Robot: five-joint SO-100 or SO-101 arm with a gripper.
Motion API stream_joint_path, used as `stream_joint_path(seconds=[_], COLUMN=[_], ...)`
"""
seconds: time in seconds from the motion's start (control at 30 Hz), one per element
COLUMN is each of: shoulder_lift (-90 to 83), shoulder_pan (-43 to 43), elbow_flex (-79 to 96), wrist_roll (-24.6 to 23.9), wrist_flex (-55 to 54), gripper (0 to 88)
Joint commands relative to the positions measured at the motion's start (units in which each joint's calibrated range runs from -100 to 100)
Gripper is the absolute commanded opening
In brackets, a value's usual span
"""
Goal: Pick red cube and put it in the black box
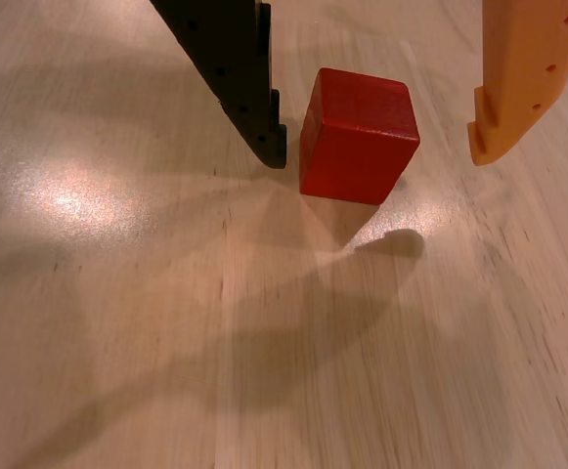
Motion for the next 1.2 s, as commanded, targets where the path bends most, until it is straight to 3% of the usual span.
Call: stream_joint_path(seconds=[0.0, 0.3, 0.77, 1.17], shoulder_lift=[-2.83, -3.16, -2.83, -7.17], shoulder_pan=[-4.53, -4.3, -4.0, -3.46], elbow_flex=[-7.81, -7.81, -7.81, -6.99], wrist_roll=[-0.29, -0.29, -0.23, -0.29], wrist_flex=[-0.43, -0.84, -1.42, 2.02], gripper=[29.6, 28.4, 2.8, 1.2])
